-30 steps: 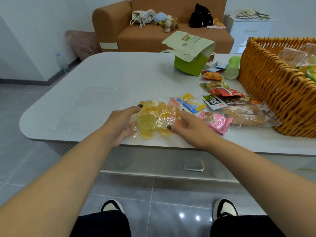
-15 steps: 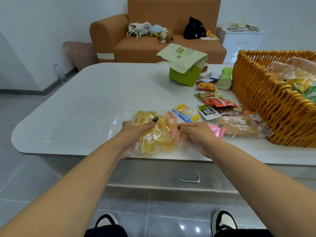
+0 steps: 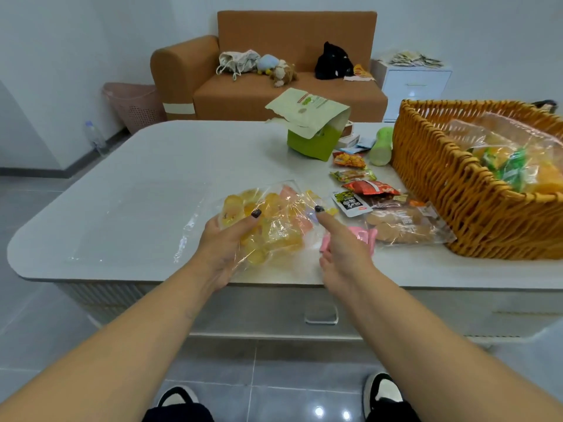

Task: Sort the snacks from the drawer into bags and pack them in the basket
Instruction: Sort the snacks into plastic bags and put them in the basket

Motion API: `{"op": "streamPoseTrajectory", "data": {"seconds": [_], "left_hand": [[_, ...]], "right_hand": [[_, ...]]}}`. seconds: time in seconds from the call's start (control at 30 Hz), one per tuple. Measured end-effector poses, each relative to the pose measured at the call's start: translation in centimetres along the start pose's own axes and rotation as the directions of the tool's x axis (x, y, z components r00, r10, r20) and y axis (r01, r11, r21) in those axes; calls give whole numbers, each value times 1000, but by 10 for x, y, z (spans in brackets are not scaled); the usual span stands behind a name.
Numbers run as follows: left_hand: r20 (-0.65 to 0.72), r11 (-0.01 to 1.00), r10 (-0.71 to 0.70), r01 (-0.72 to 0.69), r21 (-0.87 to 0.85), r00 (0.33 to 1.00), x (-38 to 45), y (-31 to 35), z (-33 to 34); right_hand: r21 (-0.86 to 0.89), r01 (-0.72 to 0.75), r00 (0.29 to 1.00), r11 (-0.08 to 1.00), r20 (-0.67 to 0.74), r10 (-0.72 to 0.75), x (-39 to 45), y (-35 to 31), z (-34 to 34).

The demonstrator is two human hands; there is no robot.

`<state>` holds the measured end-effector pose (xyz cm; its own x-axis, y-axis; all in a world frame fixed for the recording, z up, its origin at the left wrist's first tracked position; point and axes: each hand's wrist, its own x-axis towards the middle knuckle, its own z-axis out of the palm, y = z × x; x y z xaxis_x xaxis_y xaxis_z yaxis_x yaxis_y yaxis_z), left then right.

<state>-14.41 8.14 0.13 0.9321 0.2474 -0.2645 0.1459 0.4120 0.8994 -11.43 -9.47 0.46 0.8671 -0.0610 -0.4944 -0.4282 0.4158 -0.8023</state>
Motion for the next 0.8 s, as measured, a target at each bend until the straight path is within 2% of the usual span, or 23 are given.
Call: {"op": "streamPoseTrajectory", "data": {"seconds": [0.03,0.1,0.17,0.23,0.33,0.5,0.63,0.8], "left_hand": [[4,999,16,-16,-40,1000,-2,-1,5],[0,995,44,-44,-86,999,-8,-1,17],[-12,992,80,-81,-102,997,-16,-3,31],[-59,990,101,-106,-96,993,-27,-6,42],[-99,992,125,-124,13,987,-40,-3,45],[78,999,-5,1,52,997,-41,35,8],[125,965,-99,64,255,987,-36,39,-12],[77,901,-101,58,430,992,-27,30,-1]], "right_hand": [[44,-36,999,998,10,36,-11,5,4],[222,-125,987,967,130,97,-24,9,17],[355,-150,957,923,285,46,-24,6,25],[422,-118,950,899,310,-21,-21,3,26],[430,-129,941,893,336,-26,-15,1,22],[307,-99,907,947,419,-41,-19,-14,7],[191,-75,909,979,416,-11,-23,-9,1],[220,-91,978,971,202,46,-13,21,11]]}}
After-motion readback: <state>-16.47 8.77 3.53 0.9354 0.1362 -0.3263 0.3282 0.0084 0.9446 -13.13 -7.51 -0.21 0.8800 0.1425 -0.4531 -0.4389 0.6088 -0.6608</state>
